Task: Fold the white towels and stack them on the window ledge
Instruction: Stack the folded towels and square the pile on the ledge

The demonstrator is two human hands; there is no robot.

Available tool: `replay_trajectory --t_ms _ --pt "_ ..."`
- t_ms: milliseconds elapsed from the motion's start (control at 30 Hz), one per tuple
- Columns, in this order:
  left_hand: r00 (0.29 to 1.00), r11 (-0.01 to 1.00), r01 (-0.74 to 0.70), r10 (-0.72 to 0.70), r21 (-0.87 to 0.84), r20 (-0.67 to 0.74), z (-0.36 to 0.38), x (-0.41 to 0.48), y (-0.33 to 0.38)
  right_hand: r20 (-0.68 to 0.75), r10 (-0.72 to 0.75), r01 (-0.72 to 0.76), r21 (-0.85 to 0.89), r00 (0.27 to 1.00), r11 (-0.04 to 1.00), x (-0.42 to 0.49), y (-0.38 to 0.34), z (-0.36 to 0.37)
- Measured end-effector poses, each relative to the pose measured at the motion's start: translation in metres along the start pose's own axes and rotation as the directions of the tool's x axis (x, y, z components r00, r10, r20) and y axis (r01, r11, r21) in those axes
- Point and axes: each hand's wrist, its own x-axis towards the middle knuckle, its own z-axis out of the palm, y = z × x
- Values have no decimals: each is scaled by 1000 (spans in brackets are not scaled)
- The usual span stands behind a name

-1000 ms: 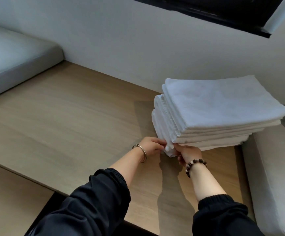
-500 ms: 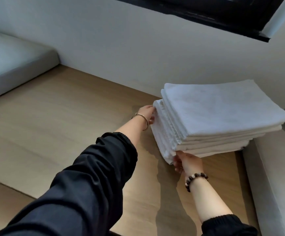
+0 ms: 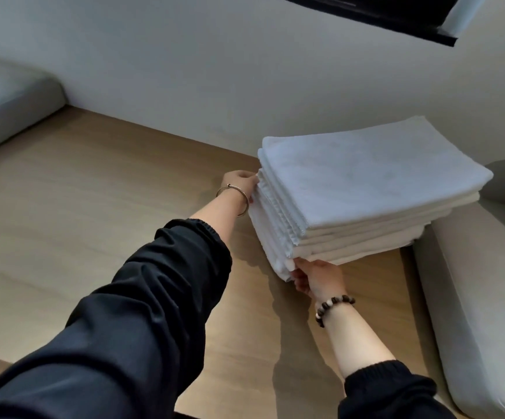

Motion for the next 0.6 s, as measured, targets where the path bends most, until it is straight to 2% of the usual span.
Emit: replay_trajectory --t_ms 100,167,200,267,333,433,500,600 --pt "996 971 -71 81 228 -35 1 -4 6 -10 -35 35 -51 999 998 0 6 0" --pt "988 894 -124 150 431 -27 4 -16 12 -30 -69 66 -96 997 993 -2 8 1" --pt "988 874 -129 156 468 -19 5 -22 11 -33 -77 73 -100 996 992 -2 8 1" --pt "994 895 -99 108 434 4 4 -32 -2 -11 -65 64 -106 998 992 -4 9 0" --pt "998 946 -68 69 317 8 -1 -41 -25 7 -96 96 -118 995 988 -8 11 -2" --pt "995 993 55 -63 104 78 -8 -54 -57 -53 -305 296 -130 951 946 -14 22 -4" --pt "989 995 83 -90 63 120 -8 -60 -65 -58 -385 372 -164 921 914 -22 29 3" --pt "986 995 87 -93 49 137 -5 -66 -59 -110 -423 390 -237 899 890 -21 40 22"
